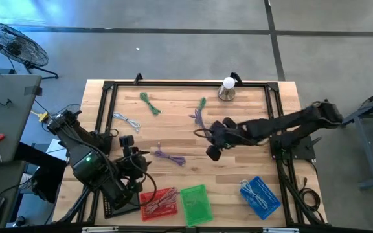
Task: Pick & Place USB Port
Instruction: Put the purple USB charger into the black bin
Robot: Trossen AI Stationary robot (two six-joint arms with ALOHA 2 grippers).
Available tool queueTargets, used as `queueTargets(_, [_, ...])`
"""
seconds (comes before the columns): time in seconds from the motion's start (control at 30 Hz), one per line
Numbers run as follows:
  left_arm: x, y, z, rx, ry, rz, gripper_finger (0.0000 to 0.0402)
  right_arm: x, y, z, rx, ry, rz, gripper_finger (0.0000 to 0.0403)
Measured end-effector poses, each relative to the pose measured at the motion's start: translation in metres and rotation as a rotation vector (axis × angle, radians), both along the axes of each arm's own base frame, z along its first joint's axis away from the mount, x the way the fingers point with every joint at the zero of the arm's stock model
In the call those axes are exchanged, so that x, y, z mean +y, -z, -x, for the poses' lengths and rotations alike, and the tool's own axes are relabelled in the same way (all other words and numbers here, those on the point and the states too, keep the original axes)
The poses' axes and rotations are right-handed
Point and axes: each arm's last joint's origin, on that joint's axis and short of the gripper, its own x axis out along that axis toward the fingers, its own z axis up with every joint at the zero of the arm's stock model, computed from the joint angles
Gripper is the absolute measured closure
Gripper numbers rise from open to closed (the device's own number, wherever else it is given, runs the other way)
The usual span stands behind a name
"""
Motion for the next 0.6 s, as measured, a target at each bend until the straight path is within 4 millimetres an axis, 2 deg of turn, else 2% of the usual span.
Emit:
queueTargets(0.13, [0.002, -0.002, -0.001, -0.062, -0.018, -0.075, 0.0248, 0.031, -0.025, 0.009, -0.168, -0.149, 0.084, 0.039])
queueTargets(0.3, [0.001, -0.003, -0.002, -0.102, -0.029, -0.093, 0.0248, 0.069, -0.047, 0.015, -0.362, -0.361, 0.225, 0.039])
queueTargets(0.43, [-0.003, -0.006, -0.008, -0.171, -0.022, -0.109, 0.0248, 0.089, -0.054, 0.02, -0.435, -0.473, 0.302, 0.039])
queueTargets(0.6, [-0.012, -0.011, -0.017, -0.253, 0.005, -0.075, 0.0248, 0.103, -0.058, 0.025, -0.475, -0.566, 0.387, 0.039])
